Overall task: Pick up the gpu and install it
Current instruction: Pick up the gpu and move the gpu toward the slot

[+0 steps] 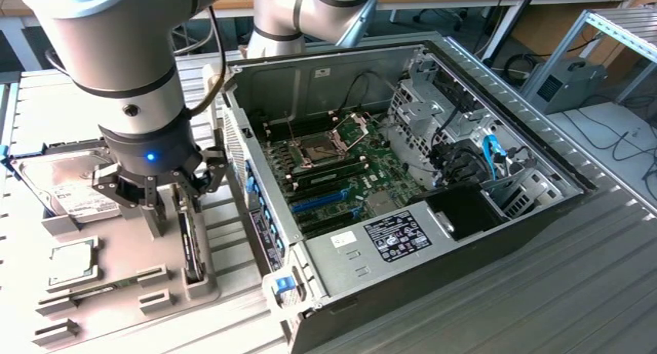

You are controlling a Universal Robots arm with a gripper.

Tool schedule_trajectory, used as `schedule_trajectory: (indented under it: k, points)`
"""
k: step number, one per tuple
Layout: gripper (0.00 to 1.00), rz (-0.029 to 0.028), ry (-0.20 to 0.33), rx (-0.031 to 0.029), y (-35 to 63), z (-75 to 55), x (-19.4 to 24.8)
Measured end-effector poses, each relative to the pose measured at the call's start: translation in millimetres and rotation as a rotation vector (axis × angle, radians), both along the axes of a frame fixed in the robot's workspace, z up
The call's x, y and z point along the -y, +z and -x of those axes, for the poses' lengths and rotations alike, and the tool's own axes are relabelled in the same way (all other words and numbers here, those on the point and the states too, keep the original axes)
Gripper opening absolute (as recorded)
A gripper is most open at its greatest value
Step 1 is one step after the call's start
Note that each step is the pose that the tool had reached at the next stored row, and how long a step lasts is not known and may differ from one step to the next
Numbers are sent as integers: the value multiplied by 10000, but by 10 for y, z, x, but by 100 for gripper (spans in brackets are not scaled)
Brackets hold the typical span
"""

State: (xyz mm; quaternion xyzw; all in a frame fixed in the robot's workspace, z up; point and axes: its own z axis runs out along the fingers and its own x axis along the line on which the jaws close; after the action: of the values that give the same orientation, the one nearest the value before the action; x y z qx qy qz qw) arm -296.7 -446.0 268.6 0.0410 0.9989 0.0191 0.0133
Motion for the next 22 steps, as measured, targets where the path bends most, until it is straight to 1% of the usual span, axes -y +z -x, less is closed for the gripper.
schedule_trajectory:
  k: [9,13,17,18,19,21,22]
  points:
    - [48,1,-1,-1,-163,2,0]
    - [48,0,-2,-1,-210,3,1]
    - [48,1,-1,-1,-263,2,29]
    - [34,1,-1,-1,-263,2,29]
    - [27,1,-1,-1,-263,2,29]
    - [27,0,0,2,-261,2,29]
    - [27,3,-1,0,-206,2,29]
